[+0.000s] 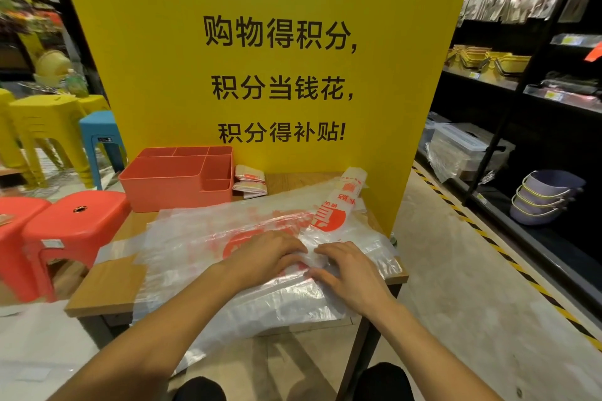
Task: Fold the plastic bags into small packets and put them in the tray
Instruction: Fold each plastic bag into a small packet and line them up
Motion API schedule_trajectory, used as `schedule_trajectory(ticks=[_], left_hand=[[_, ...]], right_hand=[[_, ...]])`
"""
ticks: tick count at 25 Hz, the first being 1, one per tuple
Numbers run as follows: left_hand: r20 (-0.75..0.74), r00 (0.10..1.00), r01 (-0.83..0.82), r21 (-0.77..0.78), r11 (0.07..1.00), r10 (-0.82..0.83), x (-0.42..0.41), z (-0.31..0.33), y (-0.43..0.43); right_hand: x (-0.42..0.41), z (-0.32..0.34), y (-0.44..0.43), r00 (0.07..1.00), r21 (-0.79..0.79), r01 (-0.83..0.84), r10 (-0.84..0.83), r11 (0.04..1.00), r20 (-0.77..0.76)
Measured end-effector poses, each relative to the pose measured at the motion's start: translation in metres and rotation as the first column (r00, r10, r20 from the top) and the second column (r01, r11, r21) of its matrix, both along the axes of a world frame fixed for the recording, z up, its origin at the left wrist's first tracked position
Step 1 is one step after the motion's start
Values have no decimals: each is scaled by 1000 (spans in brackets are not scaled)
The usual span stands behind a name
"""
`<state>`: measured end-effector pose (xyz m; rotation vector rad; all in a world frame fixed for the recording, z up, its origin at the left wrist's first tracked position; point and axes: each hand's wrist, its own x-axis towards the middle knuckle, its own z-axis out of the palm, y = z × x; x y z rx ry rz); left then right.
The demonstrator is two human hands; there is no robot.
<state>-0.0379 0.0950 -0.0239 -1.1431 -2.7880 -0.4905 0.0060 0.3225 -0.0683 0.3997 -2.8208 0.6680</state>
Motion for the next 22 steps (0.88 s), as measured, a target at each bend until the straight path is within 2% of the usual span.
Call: schedule_trajectory(ticks=[2, 6, 8, 12, 15, 17, 18, 20, 22], left_hand=[[-84, 996, -2, 8, 1000, 3, 2, 5, 1], [-183, 983, 28, 85, 996, -12, 11, 13, 1], [-89, 996, 17, 203, 979, 1, 14, 12, 3], [267, 962, -162, 393, 905, 56, 13, 7, 6], [365, 926, -260, 424, 867, 99, 9, 3, 12], [406, 909, -286, 451, 846, 91, 10, 2, 16], [410, 907, -293, 467, 834, 89, 10, 0, 19], [414, 905, -311, 480, 821, 100, 10, -3, 24], [405, 907, -316, 476, 821, 114, 11, -3, 28]], right_hand=[[-2, 1, 2, 1000, -6, 3, -3, 1000, -8], [-4, 9, 1, 988, 1, 56, -55, 998, -147], [-3, 9, -2, 984, -59, 63, -72, 996, -166], [-4, -1, -4, 991, -226, 49, -76, 973, -114], [-4, 0, -4, 995, -350, 88, -95, 933, -3], [-1, 5, -1, 995, -508, 87, -52, 857, 83], [1, 8, 0, 994, -534, 77, -23, 842, 106], [1, 7, 3, 994, -461, 73, -28, 884, 104], [-1, 7, 5, 990, -323, 135, -116, 937, 78]])
